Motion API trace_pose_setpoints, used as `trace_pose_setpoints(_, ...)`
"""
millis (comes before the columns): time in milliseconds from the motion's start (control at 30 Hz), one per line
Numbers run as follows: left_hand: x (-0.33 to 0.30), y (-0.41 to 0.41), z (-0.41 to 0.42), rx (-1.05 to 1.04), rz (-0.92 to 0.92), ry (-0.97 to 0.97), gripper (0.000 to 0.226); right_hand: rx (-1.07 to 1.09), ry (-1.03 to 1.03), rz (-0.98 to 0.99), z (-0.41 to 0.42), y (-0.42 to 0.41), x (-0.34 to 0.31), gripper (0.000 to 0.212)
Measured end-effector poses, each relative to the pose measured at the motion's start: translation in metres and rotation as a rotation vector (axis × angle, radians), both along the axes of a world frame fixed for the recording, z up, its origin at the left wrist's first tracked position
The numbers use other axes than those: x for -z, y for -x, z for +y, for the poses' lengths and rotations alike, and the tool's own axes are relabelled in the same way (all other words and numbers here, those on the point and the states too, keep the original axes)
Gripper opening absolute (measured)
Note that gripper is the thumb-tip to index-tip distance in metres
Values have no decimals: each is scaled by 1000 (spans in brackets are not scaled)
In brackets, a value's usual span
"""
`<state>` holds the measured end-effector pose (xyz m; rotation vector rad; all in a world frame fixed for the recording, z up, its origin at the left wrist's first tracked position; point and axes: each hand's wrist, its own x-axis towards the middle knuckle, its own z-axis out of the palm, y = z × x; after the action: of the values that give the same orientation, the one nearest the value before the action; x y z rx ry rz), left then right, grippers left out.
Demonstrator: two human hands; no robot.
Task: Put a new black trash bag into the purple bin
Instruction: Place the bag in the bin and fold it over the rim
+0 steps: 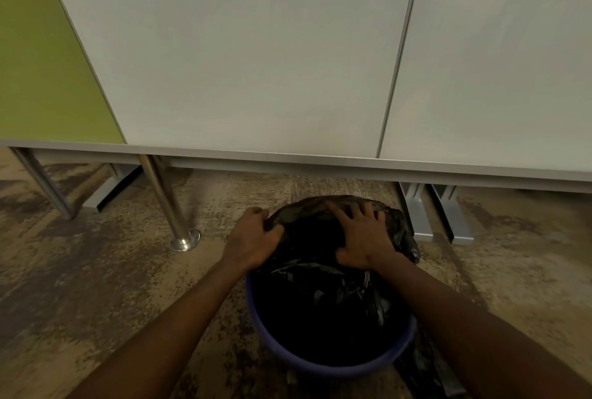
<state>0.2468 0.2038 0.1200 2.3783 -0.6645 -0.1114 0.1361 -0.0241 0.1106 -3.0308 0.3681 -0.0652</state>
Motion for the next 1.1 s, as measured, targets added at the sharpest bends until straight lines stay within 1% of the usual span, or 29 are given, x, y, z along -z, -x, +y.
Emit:
trace_pose_setpoints(33,1,2,-4,-59,-97,-6,62,5,-3,5,0,-3,0,110)
trace_pose_setpoints(67,0,6,-9,-87,-241,2,67,9,-9,8,0,-6,1,107)
trace_pose_setpoints(100,-3,11,-14,-67,-419,12,66,12,-12,7,1,-9,2,104)
trace_pose_setpoints(133,-4,15,-21,8,-599,12,61,14,-15,3,2,-11,5,102)
trace_pose_setpoints(167,-3,17,-29,117,-736,-19,55,15,-17,-3,3,-12,8,99)
trace_pose_setpoints(200,0,18,-38,231,-791,-87,53,15,-22,-9,5,-13,11,97)
trace_pose_setpoints(233,3,19,-45,308,-751,-181,52,16,-29,-13,5,-13,13,95)
trace_pose_setpoints(267,7,18,-51,334,-649,-272,53,14,-30,-15,6,-13,15,95)
trace_pose_setpoints(333,17,9,-56,312,-431,-398,56,2,-11,-1,3,-13,17,97)
trace_pose_setpoints(400,28,-1,-53,286,-298,-463,63,2,20,40,-2,-12,17,103)
trace_pose_setpoints(467,37,-8,-45,267,-260,-470,74,24,28,57,-9,-9,17,105)
trace_pose_setpoints(533,42,-11,-37,255,-261,-462,86,54,20,31,-15,-4,19,105)
trace_pose_setpoints(600,44,-12,-34,274,-225,-475,102,89,-18,6,-22,3,21,105)
trace_pose_setpoints(633,43,-13,-34,298,-191,-483,111,109,-70,1,-26,6,21,106)
trace_pose_setpoints(700,38,-20,-32,343,-101,-489,125,139,-246,9,-34,13,19,109)
trace_pose_setpoints(767,34,-28,-28,387,-18,-457,131,144,-424,-14,-41,21,14,111)
trace_pose_setpoints(800,33,-31,-26,407,12,-438,133,145,-475,-42,-42,25,12,112)
trace_pose_setpoints(867,31,-34,-22,431,61,-406,138,137,-493,-98,-40,34,11,113)
trace_pose_setpoints(933,28,-31,-16,428,77,-371,144,120,-451,-126,-34,44,13,112)
trace_pose_setpoints(1000,23,-23,-10,413,13,-325,144,125,-419,-176,-27,55,13,107)
trace_pose_setpoints(1033,20,-19,-6,403,-46,-284,139,124,-387,-234,-24,60,11,101)
trace_pose_setpoints(1067,16,-13,-2,402,-107,-223,130,105,-345,-313,-20,65,9,93)
trace_pose_setpoints(1100,12,-8,2,417,-166,-159,116,62,-301,-393,-16,69,7,82)
